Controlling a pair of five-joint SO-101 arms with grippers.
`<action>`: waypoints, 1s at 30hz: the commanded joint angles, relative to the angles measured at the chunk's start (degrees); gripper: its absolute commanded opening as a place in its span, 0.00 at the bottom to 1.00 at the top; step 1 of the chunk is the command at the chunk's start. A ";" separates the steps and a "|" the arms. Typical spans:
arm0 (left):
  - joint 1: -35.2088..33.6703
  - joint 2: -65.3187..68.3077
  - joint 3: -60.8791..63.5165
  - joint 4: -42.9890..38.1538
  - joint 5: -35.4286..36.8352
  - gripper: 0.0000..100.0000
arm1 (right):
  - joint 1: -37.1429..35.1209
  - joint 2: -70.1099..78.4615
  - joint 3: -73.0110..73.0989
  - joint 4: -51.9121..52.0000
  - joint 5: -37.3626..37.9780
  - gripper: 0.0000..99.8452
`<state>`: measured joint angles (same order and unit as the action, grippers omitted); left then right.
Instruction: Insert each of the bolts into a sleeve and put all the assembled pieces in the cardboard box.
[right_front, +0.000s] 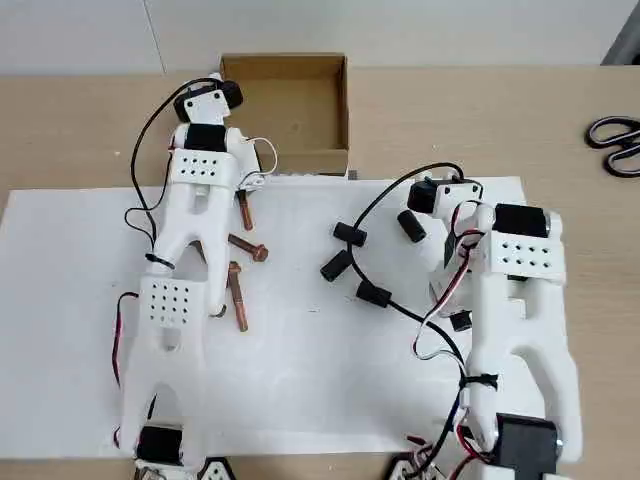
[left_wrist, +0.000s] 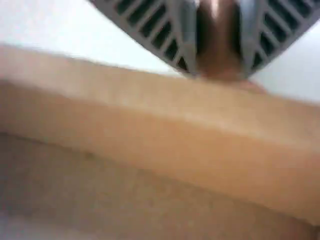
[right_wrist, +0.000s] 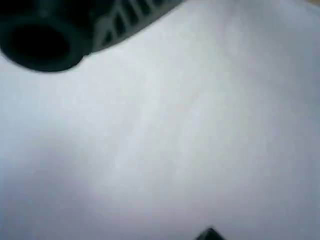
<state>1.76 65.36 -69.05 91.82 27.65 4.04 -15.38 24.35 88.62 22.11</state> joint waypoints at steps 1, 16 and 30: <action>-0.26 -0.35 -5.49 3.43 -0.18 0.00 | 0.22 -2.33 -0.44 -0.48 -0.44 0.00; 5.01 -8.53 -26.33 8.70 -0.35 0.00 | -0.40 -16.92 -5.54 6.64 -5.71 0.00; 8.18 -29.01 -25.80 8.70 -8.09 0.00 | -1.10 -31.34 -5.45 9.80 -11.08 0.00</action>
<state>9.76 44.00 -93.23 99.74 20.00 3.34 -43.08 21.27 97.67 11.65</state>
